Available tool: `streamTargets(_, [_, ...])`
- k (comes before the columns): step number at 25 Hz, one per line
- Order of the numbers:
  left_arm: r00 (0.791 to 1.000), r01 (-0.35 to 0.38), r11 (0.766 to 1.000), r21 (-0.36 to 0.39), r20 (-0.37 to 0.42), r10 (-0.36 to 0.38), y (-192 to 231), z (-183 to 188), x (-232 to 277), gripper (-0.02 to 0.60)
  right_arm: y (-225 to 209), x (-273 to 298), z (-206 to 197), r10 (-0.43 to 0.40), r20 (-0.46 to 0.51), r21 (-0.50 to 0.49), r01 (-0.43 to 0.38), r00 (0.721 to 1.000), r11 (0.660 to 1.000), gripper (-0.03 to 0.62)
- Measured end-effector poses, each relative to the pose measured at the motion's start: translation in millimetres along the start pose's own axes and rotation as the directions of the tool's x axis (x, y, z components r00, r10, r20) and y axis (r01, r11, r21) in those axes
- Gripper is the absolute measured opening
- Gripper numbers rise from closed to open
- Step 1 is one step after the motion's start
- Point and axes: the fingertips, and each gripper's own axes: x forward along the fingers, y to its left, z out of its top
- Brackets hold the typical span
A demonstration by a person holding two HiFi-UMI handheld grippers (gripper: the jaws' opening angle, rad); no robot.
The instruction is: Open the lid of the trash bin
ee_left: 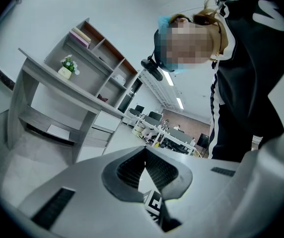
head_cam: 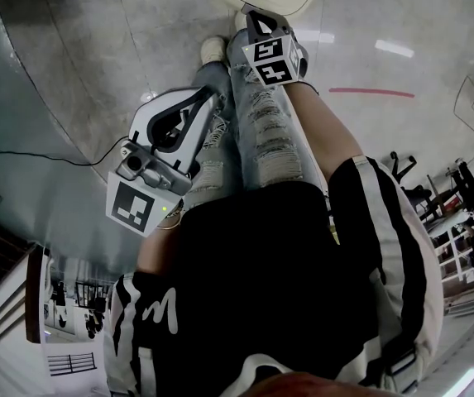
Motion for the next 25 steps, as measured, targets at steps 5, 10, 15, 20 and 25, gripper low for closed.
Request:
streamTargets(5, [1.000,0.008,1.000,0.002,0.007,-0.008,-1.7,4.4,2.7,0.005,1.5,0.2,0.2,-0.029,0.001,-0.006,0.029,1.000,1.000,0.012])
streamTargets(10, [1.000,0.022,1.000,0.001,0.006,-0.022,-3.2,7.4,7.6,0.006,0.5,0.2,0.8,-0.071,0.002,-0.026,0.071,0.997,0.997,0.012])
streamTargets(15, [0.999,0.034,0.999,-0.003,0.003,-0.034,-5.2,2.5,8.9,0.005,2.8,2.1,-3.6,-0.106,-0.001,-0.062,0.106,0.994,0.992,0.012])
streamTargets(20, [0.999,0.040,0.999,-0.003,0.005,-0.040,-5.7,6.5,11.6,0.006,2.3,1.8,-2.3,-0.173,-0.006,-0.032,0.173,0.985,0.984,0.011])
streamTargets(25, [0.999,0.042,0.999,0.004,0.002,-0.042,-5.2,7.8,12.9,0.005,0.3,3.7,-2.9,-0.164,-0.023,0.010,0.165,0.986,0.986,0.011])
